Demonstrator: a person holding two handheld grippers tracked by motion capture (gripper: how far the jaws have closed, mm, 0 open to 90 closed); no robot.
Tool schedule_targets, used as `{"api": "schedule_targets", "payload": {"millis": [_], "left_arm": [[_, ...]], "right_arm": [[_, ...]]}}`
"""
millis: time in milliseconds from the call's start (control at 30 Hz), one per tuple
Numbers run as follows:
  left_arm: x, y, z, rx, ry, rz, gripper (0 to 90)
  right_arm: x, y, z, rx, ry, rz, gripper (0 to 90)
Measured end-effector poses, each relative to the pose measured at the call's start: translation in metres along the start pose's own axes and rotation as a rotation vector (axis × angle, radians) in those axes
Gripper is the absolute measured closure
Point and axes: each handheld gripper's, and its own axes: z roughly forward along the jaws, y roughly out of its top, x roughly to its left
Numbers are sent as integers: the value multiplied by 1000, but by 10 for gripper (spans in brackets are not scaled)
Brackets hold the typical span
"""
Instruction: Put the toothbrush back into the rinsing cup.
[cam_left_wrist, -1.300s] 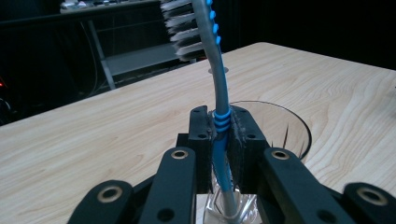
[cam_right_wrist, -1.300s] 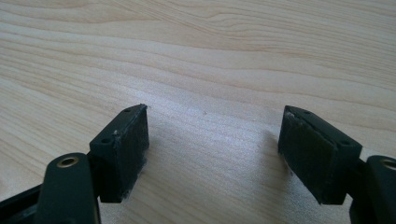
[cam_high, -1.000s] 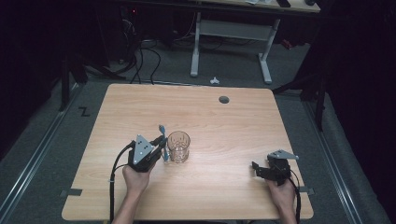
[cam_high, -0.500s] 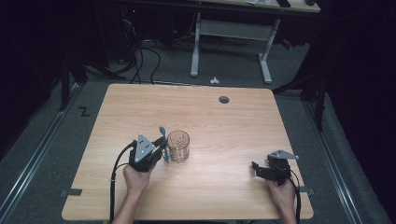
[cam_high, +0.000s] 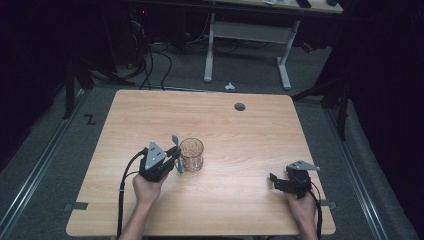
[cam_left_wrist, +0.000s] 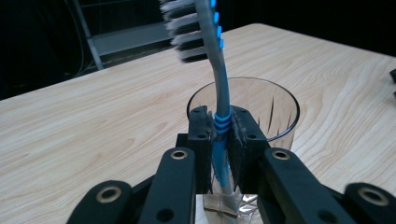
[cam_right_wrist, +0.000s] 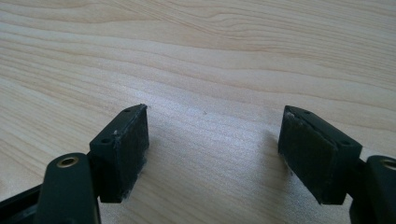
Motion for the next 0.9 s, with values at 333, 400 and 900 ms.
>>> {"api": "schedule_targets", "payload": {"millis": [333, 400, 900], "left_arm": [[6, 7, 4, 43, -22, -33, 790], [7, 7, 4, 51, -33, -53, 772], [14, 6, 1, 86, -37, -134, 515]], "right_arm": [[0, 0, 0, 0, 0, 0, 247], [0, 0, 0, 0, 0, 0, 247], [0, 0, 0, 0, 0, 0, 247]]}}
